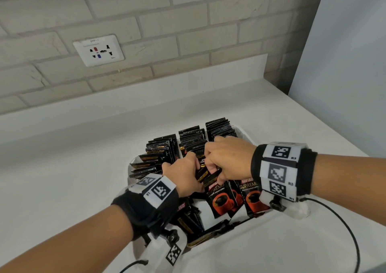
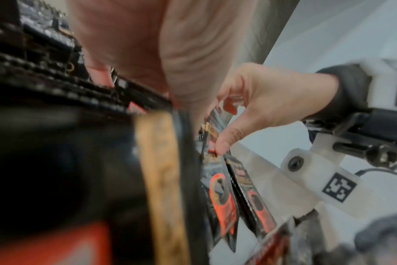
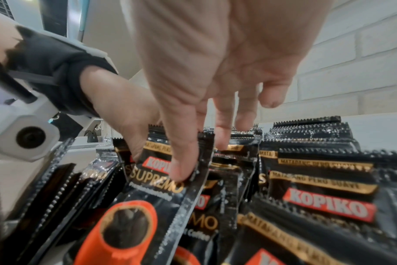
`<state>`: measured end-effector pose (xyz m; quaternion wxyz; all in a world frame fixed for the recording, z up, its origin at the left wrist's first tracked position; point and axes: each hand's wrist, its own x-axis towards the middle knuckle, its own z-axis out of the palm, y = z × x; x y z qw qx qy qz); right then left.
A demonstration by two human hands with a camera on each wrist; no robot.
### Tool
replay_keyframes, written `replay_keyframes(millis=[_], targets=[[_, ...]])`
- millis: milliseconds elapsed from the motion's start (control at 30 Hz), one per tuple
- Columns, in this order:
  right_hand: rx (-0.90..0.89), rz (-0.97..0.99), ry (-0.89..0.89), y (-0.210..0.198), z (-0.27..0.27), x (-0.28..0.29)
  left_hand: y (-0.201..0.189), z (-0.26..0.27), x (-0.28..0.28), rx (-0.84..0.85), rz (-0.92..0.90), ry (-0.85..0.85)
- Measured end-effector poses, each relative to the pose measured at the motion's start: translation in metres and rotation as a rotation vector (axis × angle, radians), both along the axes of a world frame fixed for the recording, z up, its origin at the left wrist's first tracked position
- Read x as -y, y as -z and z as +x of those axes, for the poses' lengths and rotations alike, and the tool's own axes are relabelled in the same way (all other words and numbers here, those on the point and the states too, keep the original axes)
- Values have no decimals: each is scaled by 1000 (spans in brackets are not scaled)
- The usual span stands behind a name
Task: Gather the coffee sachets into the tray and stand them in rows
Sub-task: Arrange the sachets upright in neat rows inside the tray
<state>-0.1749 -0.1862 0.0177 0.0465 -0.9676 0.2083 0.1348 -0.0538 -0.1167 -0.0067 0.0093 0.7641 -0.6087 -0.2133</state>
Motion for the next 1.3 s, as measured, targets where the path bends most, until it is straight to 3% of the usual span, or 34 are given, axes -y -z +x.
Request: replay_keyframes(millis=[267, 500, 700, 900, 1133, 1200, 1300], targets=[[94, 40, 81, -2, 1, 1, -17, 19, 0, -85, -247, 134], [277, 134, 201, -1, 4, 4, -11, 26, 4, -258, -401, 100], [315, 288, 325, 4, 1, 2, -11, 20, 1, -292, -360, 120], [328, 384, 424, 5, 0, 1, -20, 9, -8, -429, -220, 57], [398, 558, 461, -7, -7, 5, -11, 11, -3, -207, -194, 142], [374, 423, 429, -15, -12, 12, -10, 12, -2, -194, -204, 137], [174, 84, 280, -20, -14, 19, -10, 12, -2, -196, -217, 147]])
